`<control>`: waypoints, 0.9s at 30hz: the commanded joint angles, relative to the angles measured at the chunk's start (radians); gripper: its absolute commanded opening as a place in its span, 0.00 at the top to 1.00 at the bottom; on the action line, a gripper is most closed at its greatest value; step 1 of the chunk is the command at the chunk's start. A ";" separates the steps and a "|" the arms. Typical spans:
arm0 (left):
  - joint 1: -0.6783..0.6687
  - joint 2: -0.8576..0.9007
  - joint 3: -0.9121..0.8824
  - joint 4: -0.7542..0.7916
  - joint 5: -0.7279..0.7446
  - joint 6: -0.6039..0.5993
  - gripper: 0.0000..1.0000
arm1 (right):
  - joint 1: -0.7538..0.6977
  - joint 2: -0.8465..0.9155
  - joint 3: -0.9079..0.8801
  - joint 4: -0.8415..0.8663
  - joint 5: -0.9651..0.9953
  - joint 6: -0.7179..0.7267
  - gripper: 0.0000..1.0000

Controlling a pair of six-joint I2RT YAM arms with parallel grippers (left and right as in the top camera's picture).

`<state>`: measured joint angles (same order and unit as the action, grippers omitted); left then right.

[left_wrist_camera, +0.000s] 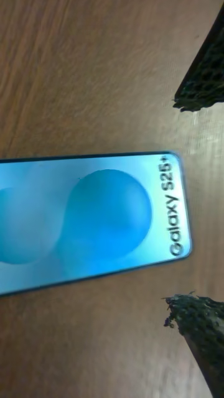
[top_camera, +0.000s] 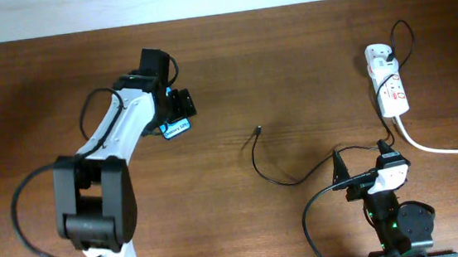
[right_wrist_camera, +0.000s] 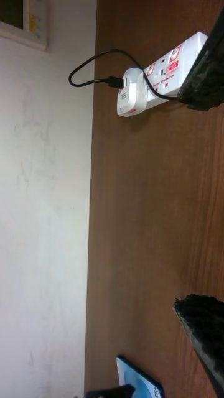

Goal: Plug charger to phone and switch on socket
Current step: 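Lower the left gripper and close it on the phone's sides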

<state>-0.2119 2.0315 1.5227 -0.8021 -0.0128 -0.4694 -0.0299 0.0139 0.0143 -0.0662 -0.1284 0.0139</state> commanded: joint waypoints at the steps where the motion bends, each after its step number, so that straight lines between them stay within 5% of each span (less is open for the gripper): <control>1: 0.019 0.059 0.047 0.071 -0.026 -0.006 0.01 | -0.003 -0.009 -0.009 0.000 0.006 -0.006 0.02; 16: 0.020 0.209 0.060 0.176 -0.140 -0.100 0.01 | -0.003 -0.009 -0.009 0.000 0.006 -0.006 0.02; 22: 0.017 0.254 0.060 0.125 0.052 -0.106 0.00 | -0.003 -0.009 -0.009 0.000 0.006 -0.006 0.02; 24: 0.018 0.254 0.060 0.102 0.051 -0.106 0.08 | -0.003 -0.009 -0.009 0.000 0.006 -0.006 0.02; 25: 0.018 0.254 0.060 0.075 0.051 -0.106 0.26 | -0.003 -0.009 -0.009 0.000 0.006 -0.006 0.02; 27: 0.018 0.254 0.060 0.023 0.051 -0.106 0.36 | -0.003 -0.009 -0.009 0.000 0.006 -0.006 0.02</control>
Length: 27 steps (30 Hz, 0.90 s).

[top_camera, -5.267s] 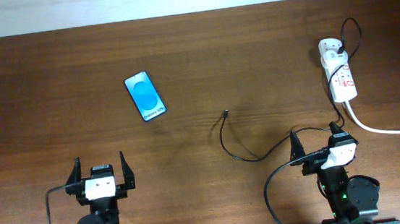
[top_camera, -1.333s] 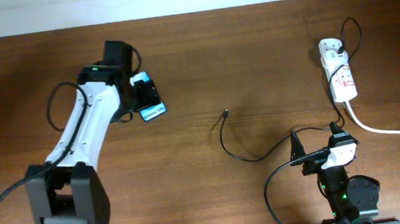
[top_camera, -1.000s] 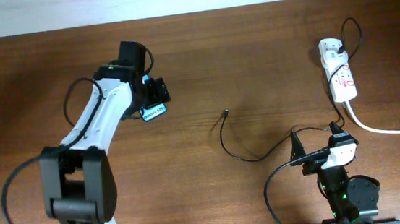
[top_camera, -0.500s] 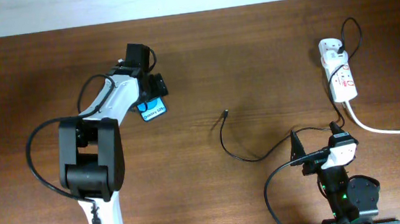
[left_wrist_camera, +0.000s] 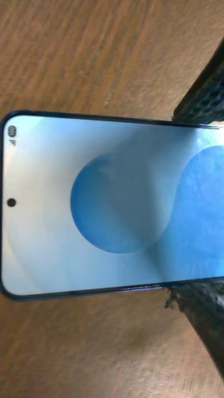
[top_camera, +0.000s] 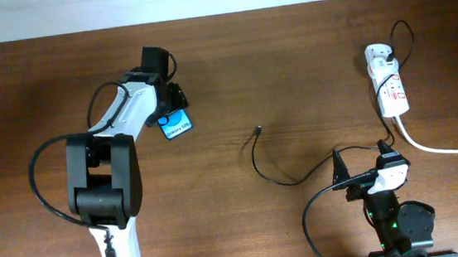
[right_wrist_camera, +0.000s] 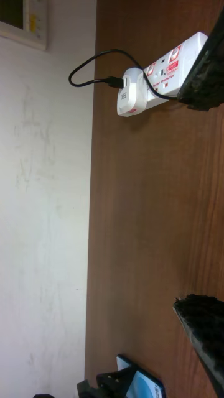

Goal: Plug charger to phone and switch on socket
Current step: 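Lower the left gripper and close it on the phone's sides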

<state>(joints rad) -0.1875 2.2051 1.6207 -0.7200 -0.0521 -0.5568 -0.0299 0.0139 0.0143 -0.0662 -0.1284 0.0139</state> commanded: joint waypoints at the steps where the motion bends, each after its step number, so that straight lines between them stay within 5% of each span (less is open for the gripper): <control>1: -0.007 0.080 -0.039 -0.061 0.090 -0.019 0.38 | -0.003 -0.009 -0.009 0.000 0.006 -0.006 0.02; 7: -0.007 0.080 -0.039 -0.077 0.091 -0.019 0.51 | -0.003 -0.009 -0.009 0.000 0.006 -0.006 0.02; 13: -0.007 0.080 -0.039 -0.090 0.090 -0.019 0.54 | -0.003 -0.009 -0.009 0.000 0.006 -0.006 0.02; 17: -0.007 0.080 -0.039 -0.089 0.090 -0.019 0.34 | -0.003 -0.009 -0.009 0.000 0.006 -0.006 0.02; 22: -0.007 0.080 -0.039 -0.081 0.090 -0.019 0.27 | -0.003 -0.009 -0.009 0.000 0.006 -0.006 0.02; 25: -0.006 0.080 -0.033 -0.092 0.120 -0.019 0.05 | -0.003 -0.009 -0.009 0.000 0.006 -0.006 0.02; 27: -0.004 0.079 0.023 -0.156 0.135 -0.019 0.01 | -0.003 -0.009 -0.009 0.000 0.006 -0.006 0.02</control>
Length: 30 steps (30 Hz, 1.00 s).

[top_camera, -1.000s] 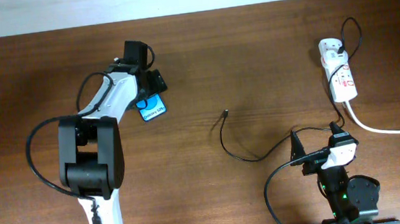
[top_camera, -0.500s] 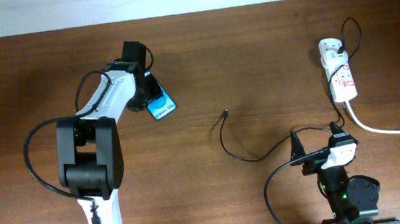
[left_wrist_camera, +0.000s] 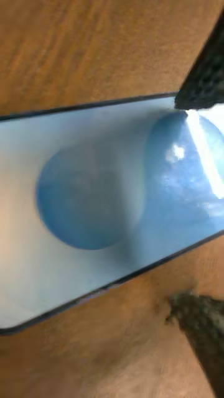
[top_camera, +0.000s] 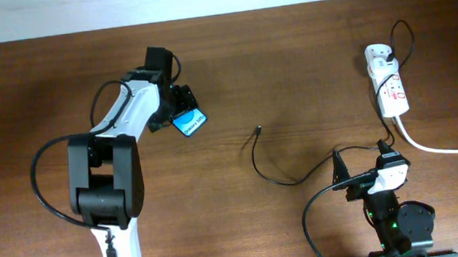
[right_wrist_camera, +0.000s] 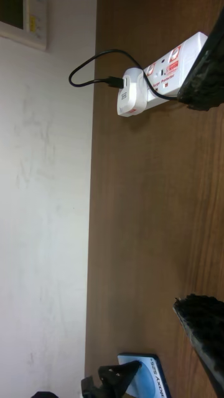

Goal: Plug charger to phone and switch on socket
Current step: 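Lower the left gripper and close it on the phone's sides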

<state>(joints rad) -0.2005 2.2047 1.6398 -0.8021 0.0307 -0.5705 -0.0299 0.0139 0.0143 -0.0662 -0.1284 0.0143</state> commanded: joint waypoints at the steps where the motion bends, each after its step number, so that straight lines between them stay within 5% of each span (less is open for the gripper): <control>1: 0.009 0.080 0.025 -0.090 0.053 -0.006 0.01 | -0.003 -0.009 -0.009 0.000 0.006 -0.007 0.02; 17: -0.006 0.130 0.084 0.027 0.052 -0.327 0.01 | -0.003 -0.009 -0.009 0.000 0.006 -0.007 0.02; 30: -0.021 0.241 0.082 -0.120 -0.039 -0.206 0.01 | -0.003 -0.009 -0.009 0.000 0.006 -0.007 0.02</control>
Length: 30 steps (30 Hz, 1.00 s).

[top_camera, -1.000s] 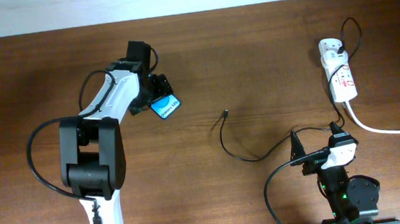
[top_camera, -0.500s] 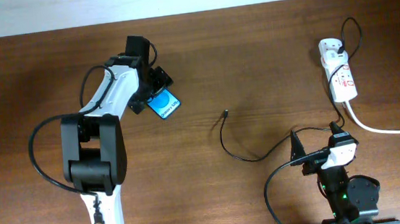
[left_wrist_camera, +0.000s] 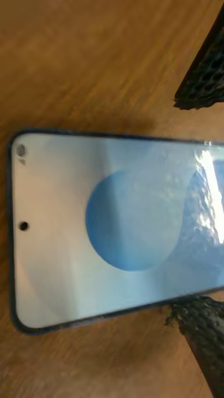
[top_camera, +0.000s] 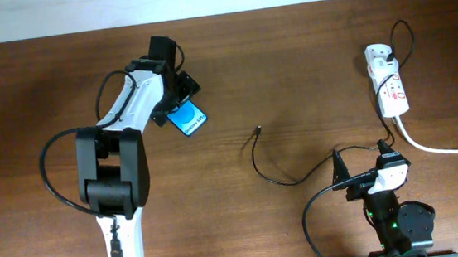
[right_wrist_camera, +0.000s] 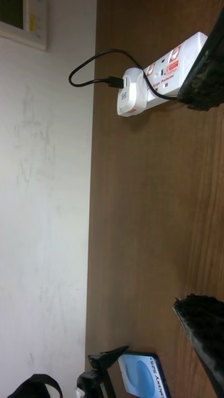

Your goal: Plug charger to phone and switch on socket

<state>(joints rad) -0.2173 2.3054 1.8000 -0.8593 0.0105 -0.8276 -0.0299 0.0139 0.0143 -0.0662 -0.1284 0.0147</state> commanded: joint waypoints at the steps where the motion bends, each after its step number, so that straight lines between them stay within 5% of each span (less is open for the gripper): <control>1: -0.005 0.141 -0.078 -0.063 -0.014 0.076 0.01 | -0.003 -0.009 -0.009 0.000 0.006 -0.007 0.02; 13: -0.021 0.142 -0.098 -0.178 0.019 0.209 0.01 | -0.003 -0.009 -0.009 0.000 0.006 -0.007 0.01; 20: -0.018 0.142 -0.098 -0.033 -0.044 0.390 0.01 | -0.003 -0.009 -0.009 0.000 0.006 -0.007 0.02; 30: -0.008 0.142 -0.098 0.048 -0.044 0.389 0.01 | -0.003 -0.009 -0.009 0.000 0.006 -0.007 0.02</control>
<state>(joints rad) -0.2337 2.3051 1.7710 -0.8257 -0.0982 -0.4519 -0.0299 0.0139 0.0143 -0.0662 -0.1280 0.0139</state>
